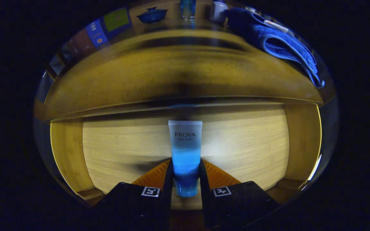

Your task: Pull open the drawer, take out the items inside it, and place them on the countertop above the cabinet.

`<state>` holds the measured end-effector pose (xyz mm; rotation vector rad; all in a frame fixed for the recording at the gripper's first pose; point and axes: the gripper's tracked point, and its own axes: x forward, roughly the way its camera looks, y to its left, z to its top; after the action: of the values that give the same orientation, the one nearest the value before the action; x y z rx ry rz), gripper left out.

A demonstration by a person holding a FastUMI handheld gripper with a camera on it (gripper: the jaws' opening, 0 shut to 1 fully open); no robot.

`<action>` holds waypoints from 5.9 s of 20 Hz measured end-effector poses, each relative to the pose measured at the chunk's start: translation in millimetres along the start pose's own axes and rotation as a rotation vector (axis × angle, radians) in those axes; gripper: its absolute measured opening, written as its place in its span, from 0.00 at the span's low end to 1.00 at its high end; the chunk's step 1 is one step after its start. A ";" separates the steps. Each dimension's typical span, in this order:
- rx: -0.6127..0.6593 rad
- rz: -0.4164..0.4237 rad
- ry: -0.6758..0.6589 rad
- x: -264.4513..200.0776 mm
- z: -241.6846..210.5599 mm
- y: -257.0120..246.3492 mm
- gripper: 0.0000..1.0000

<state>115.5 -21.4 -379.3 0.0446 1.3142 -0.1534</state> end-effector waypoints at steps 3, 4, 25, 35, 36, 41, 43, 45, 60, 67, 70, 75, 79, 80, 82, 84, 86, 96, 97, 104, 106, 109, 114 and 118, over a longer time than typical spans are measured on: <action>-0.019 0.027 -0.036 -33.2 -4.7 2.8 0.45; -0.024 0.041 -0.048 -43.4 -8.9 5.1 0.45; -0.016 0.060 -0.371 -105.6 190.4 22.9 0.44; 0.007 0.065 -0.316 -60.0 207.1 17.2 0.68; 0.008 0.067 -0.325 -63.8 209.4 15.9 0.79; -0.004 0.066 -0.367 -77.5 207.3 11.9 1.00; 0.003 0.073 -0.402 -89.0 204.2 12.1 1.00; 0.009 0.073 -0.434 -102.3 196.5 10.4 1.00; -0.026 0.136 -0.826 -245.3 31.4 9.3 1.00; -0.018 0.164 -0.910 -232.4 -68.9 11.2 1.00; -0.003 0.160 -0.912 -209.5 -101.4 5.6 1.00; 0.027 0.133 -0.893 -161.7 -142.7 -8.4 1.00; 0.053 0.129 -0.898 -131.3 -147.2 -14.8 1.00; 0.057 0.128 -0.903 -124.5 -145.4 -15.2 1.00; 0.056 0.124 -0.897 -113.3 -143.2 -16.1 1.00; 0.054 0.123 -0.893 -104.3 -140.0 -16.6 1.00; 0.047 0.126 -0.908 -103.5 -137.6 -14.7 1.00; 0.057 0.144 -0.904 -104.4 -111.6 -10.5 0.99; 0.056 0.142 -0.902 -101.3 -102.5 -9.3 0.99; 0.072 0.150 -0.898 -86.9 -42.8 -1.9 1.00; 0.070 0.156 -0.897 -80.0 -28.3 -1.0 1.00; 0.058 0.156 -0.900 -65.0 -11.4 -1.5 1.00; 0.064 0.156 -0.910 -47.2 19.8 3.0 1.00; 0.061 0.152 -0.917 -40.5 40.5 5.0 1.00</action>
<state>145.0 -17.7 -330.1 0.1104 0.3881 -0.0664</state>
